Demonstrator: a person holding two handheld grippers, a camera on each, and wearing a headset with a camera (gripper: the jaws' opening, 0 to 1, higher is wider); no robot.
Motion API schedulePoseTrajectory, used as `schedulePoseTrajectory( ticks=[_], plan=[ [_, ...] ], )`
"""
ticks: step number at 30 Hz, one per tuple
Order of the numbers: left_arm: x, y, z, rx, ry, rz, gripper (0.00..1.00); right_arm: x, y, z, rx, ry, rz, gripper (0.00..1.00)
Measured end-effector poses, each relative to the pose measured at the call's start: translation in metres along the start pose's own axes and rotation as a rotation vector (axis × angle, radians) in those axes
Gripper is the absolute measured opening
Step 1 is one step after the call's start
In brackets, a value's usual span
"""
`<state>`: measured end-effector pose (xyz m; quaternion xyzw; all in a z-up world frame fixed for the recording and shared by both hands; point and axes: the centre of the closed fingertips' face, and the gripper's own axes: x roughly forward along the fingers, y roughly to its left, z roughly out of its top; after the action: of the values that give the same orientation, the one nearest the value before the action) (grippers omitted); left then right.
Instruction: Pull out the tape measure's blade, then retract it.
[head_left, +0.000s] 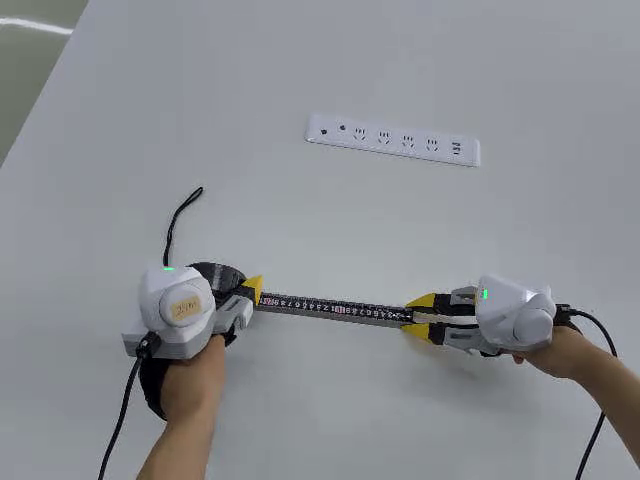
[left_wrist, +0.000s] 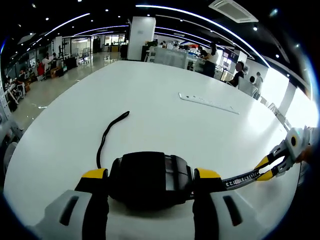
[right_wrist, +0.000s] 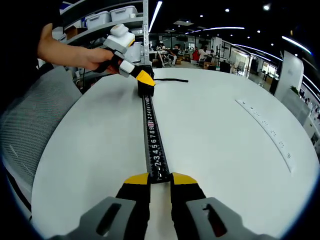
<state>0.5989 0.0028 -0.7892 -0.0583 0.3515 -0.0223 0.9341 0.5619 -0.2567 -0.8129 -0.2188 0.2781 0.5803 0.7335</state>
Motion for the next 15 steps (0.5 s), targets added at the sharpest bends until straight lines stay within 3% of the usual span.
schedulePoseTrajectory(
  ticks=[15],
  plan=[
    [0.0025, -0.0006, -0.0016, 0.056, 0.029, 0.019, 0.65, 0.0001, 0.0030, -0.0001, -0.004, 0.014, 0.012, 0.14]
  ],
)
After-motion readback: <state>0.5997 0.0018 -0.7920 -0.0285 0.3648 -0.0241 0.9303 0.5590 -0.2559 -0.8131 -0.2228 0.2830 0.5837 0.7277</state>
